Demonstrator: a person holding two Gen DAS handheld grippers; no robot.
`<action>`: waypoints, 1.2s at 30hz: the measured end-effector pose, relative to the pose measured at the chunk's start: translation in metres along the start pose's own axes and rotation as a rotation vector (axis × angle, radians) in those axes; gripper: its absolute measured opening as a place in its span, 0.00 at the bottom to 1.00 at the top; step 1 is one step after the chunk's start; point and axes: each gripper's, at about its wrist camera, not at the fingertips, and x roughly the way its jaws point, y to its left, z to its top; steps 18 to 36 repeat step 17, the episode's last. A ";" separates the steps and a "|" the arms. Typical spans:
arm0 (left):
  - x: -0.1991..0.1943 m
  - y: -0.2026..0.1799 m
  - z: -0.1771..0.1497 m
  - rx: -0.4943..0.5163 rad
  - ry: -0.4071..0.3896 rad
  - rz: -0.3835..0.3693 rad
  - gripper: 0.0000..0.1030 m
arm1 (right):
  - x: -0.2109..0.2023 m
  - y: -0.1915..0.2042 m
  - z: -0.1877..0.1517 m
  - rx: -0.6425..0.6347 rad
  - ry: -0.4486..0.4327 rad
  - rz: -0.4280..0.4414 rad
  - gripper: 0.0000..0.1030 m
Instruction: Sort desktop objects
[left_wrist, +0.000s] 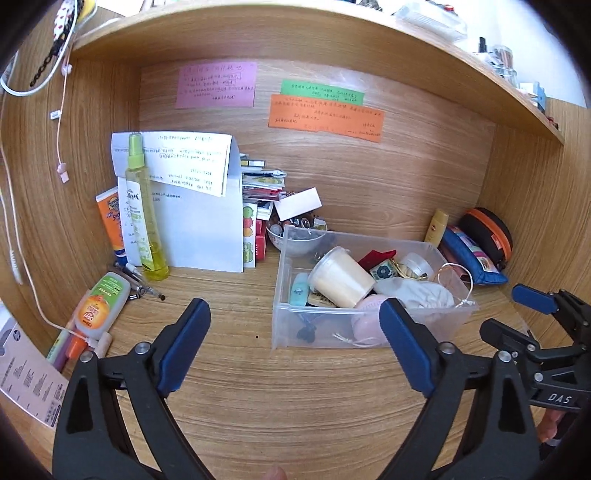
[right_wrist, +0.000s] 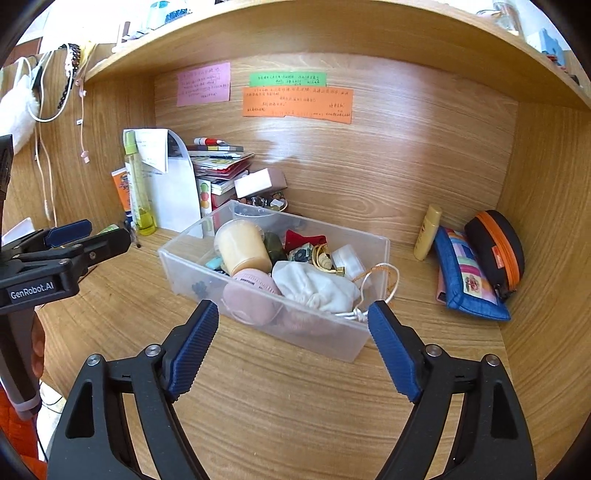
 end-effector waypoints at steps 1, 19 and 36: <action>-0.002 -0.003 -0.001 0.012 0.000 0.003 0.91 | -0.002 0.000 -0.001 -0.002 -0.003 -0.001 0.79; -0.001 -0.025 -0.009 0.077 0.017 -0.011 0.91 | -0.019 -0.013 -0.008 0.048 -0.029 -0.007 0.83; -0.001 -0.025 -0.009 0.077 0.017 -0.011 0.91 | -0.019 -0.013 -0.008 0.048 -0.029 -0.007 0.83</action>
